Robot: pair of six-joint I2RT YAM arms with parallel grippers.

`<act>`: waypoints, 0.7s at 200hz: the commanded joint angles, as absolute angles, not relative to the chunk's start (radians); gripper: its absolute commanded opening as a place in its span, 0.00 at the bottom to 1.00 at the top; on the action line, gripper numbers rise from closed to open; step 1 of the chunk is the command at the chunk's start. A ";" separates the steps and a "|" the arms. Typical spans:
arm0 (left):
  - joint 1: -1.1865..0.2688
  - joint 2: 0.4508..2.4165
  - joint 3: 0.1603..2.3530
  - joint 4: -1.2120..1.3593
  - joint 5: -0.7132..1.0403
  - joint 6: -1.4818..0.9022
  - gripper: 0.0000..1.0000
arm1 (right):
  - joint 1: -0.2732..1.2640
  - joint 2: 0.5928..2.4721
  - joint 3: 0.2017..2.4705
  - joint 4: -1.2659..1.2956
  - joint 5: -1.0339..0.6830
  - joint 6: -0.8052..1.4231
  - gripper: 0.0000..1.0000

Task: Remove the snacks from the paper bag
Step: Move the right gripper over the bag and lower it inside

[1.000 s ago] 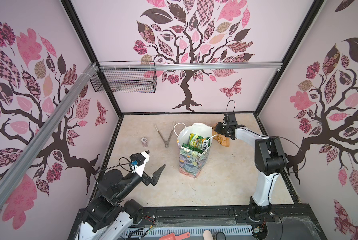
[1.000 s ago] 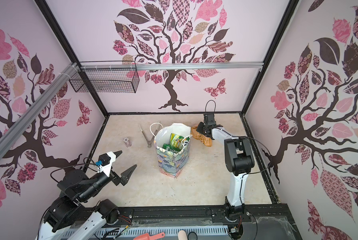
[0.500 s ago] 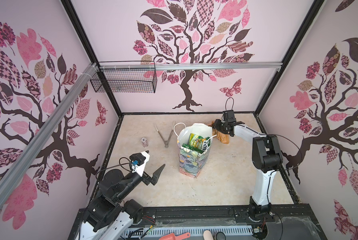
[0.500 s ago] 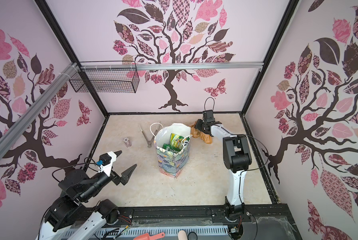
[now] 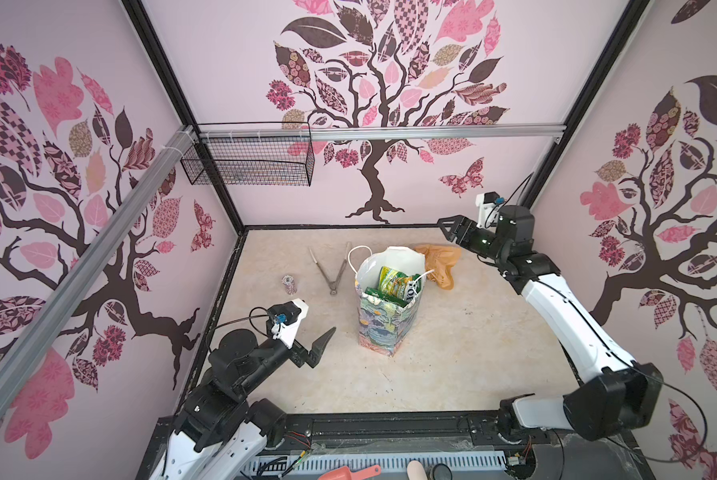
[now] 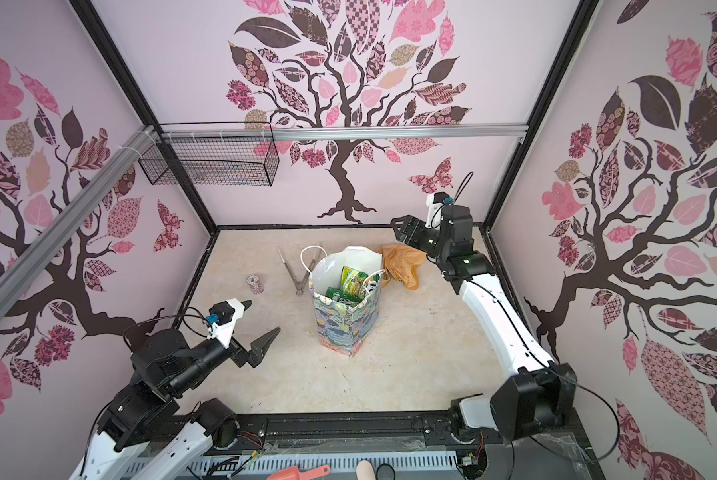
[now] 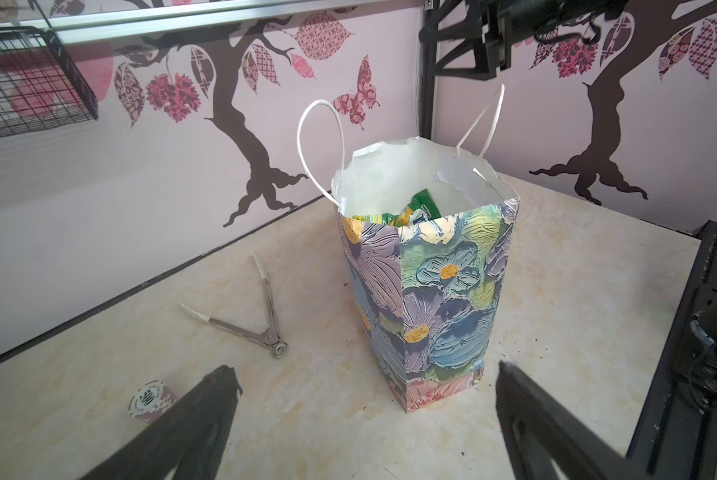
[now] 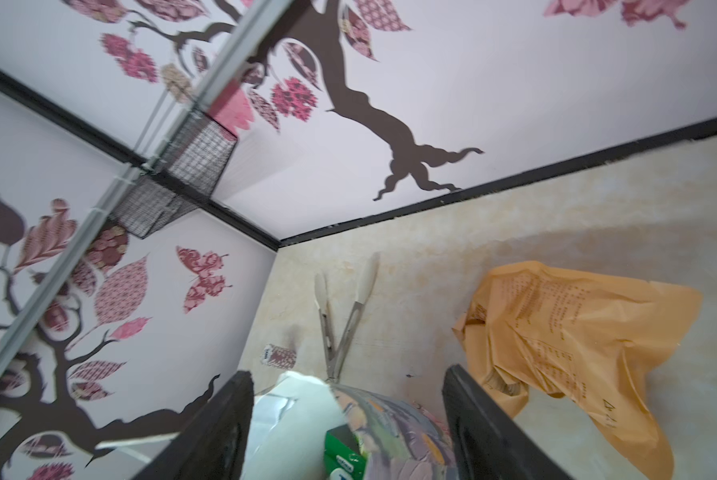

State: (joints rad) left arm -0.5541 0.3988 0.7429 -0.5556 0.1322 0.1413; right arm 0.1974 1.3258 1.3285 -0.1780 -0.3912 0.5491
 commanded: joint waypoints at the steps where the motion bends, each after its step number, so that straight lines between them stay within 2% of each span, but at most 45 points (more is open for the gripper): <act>1: -0.551 0.409 0.744 -0.545 0.162 0.152 0.99 | 0.256 1.273 1.402 -0.291 -0.449 0.473 0.76; 35: -0.551 0.392 0.738 -0.543 0.151 0.155 0.99 | 0.414 1.253 1.457 -0.330 -0.412 0.439 0.78; 83: -0.550 0.374 0.733 -0.543 0.139 0.156 0.99 | 0.557 1.342 1.560 -0.400 -0.397 0.403 0.78; 112: -0.549 0.363 0.733 -0.542 0.137 0.157 0.98 | 0.594 1.439 1.665 -0.547 -0.362 0.316 0.79; 140: -0.550 0.356 0.732 -0.540 0.135 0.158 0.99 | 0.648 1.575 1.814 -0.765 -0.255 0.197 0.79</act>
State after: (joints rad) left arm -0.5541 0.3691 0.7429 -0.5552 0.1387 0.1505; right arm 0.6052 1.4700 1.7008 -0.5331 -0.3481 0.3264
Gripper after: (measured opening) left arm 0.986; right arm 0.791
